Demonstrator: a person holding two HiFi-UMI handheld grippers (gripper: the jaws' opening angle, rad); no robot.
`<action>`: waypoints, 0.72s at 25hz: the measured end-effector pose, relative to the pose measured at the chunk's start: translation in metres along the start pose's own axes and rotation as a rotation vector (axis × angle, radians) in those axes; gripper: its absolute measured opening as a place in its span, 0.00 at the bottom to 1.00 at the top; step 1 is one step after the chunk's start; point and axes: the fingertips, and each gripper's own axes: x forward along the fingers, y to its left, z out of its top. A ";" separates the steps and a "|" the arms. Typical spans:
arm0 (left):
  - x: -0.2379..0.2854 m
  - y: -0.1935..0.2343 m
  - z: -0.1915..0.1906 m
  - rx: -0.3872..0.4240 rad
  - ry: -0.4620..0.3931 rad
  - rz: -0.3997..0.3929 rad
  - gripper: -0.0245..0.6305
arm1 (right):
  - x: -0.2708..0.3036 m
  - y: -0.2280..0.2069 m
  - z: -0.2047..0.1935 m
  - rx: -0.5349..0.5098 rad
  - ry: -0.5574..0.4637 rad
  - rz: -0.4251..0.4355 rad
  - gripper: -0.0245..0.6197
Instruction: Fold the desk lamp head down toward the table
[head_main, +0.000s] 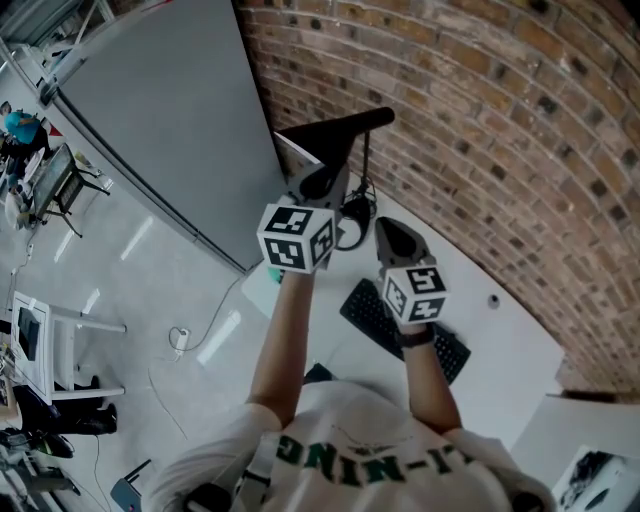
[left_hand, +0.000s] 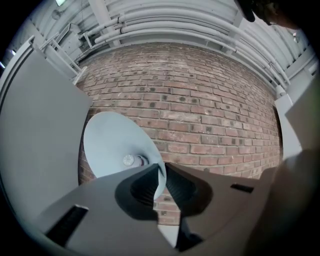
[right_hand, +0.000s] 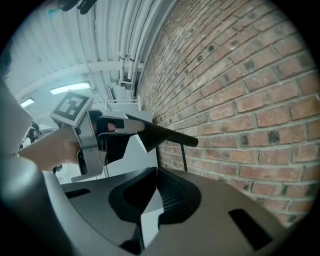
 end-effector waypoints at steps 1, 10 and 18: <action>0.000 0.000 0.000 0.000 0.000 0.001 0.10 | 0.000 0.000 -0.001 0.003 0.002 0.000 0.05; -0.001 0.001 -0.003 -0.014 0.007 0.009 0.09 | 0.002 0.003 -0.006 0.018 0.012 0.008 0.05; -0.002 0.001 -0.012 -0.036 0.013 0.016 0.08 | 0.003 0.004 -0.010 0.018 0.023 0.012 0.05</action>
